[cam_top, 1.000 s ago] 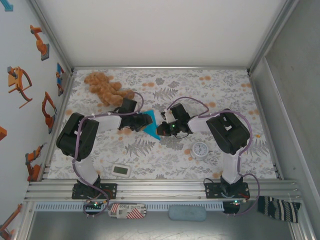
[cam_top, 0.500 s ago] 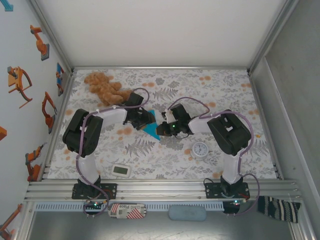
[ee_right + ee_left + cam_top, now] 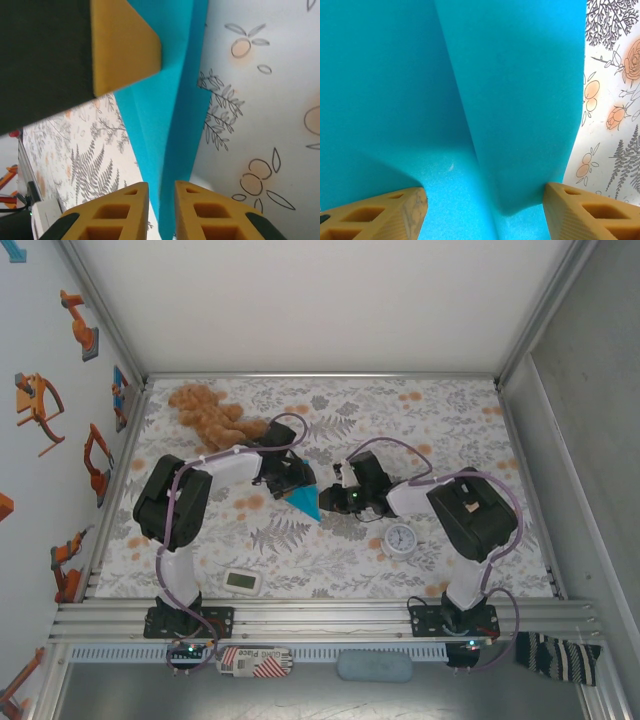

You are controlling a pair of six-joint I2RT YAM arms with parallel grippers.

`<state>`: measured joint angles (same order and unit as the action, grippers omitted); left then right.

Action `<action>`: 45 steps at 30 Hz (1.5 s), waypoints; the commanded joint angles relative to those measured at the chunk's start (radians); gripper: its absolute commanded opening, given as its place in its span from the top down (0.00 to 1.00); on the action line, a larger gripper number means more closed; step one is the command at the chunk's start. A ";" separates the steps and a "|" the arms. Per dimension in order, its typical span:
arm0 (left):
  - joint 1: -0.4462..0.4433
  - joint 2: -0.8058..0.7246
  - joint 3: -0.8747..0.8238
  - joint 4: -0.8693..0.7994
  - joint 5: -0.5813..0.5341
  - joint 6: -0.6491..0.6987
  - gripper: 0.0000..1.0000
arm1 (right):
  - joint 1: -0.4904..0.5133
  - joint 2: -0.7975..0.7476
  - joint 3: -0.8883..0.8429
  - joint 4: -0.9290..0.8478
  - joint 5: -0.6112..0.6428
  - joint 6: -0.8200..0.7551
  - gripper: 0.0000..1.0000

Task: Fold a paper plane with a square sheet of paper (pick it up from the middle)
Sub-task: Fourth fold the wing at the center of the table.

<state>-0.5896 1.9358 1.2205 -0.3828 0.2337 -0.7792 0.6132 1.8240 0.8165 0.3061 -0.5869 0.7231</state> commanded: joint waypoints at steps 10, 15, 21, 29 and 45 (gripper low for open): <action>-0.007 0.168 -0.051 -0.172 -0.106 0.035 0.33 | 0.012 -0.046 -0.016 0.074 0.017 -0.002 0.93; -0.007 0.187 -0.050 -0.176 -0.106 0.037 0.32 | 0.038 -0.026 -0.005 0.067 -0.006 -0.018 0.95; -0.010 0.206 -0.038 -0.188 -0.105 0.041 0.32 | 0.060 -0.007 0.024 0.015 -0.005 -0.048 0.95; -0.012 0.219 -0.033 -0.192 -0.105 0.043 0.31 | 0.060 0.035 0.037 0.012 -0.016 -0.044 0.96; -0.012 0.232 -0.030 -0.194 -0.097 0.047 0.30 | 0.060 0.065 0.040 -0.003 0.004 -0.039 0.96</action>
<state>-0.5961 1.9850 1.2839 -0.4606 0.2253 -0.7677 0.6693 1.8721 0.8337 0.3260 -0.5869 0.6979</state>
